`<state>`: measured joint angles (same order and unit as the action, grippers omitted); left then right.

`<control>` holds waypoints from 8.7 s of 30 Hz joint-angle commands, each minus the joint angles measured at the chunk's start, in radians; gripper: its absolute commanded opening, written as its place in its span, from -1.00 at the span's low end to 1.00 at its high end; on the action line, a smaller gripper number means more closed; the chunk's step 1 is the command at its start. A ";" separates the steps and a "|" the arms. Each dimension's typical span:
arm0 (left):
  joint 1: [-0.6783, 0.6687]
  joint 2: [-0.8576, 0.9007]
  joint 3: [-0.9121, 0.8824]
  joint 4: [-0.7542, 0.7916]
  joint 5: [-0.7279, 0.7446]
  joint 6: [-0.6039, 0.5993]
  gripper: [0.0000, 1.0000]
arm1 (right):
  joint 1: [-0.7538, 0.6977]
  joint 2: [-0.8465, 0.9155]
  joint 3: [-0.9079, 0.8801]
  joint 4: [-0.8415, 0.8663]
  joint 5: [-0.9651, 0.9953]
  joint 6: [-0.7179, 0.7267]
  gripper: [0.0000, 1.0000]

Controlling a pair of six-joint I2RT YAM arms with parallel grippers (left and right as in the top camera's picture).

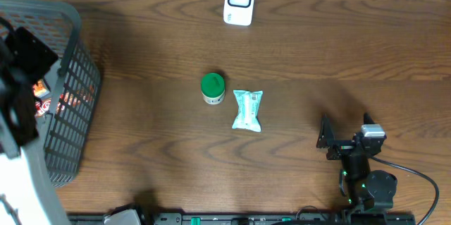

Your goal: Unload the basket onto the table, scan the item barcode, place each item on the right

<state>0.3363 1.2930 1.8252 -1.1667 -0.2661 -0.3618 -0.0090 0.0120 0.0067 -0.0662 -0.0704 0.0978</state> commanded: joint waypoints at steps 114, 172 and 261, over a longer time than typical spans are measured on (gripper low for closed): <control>-1.137 0.898 -0.159 0.549 0.378 -0.304 -0.85 | 0.003 -0.005 -0.001 -0.004 0.002 -0.008 0.99; 0.283 0.619 -0.041 0.142 0.020 -0.198 0.96 | 0.003 -0.005 -0.001 -0.004 0.002 -0.009 0.98; 0.271 0.636 -0.084 0.280 0.031 -0.452 0.05 | 0.003 -0.005 -0.001 -0.004 0.002 -0.008 0.99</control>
<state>0.6075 2.0903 1.7283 -0.8749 -0.2302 -0.8833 -0.0090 0.0120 0.0067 -0.0662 -0.0704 0.0978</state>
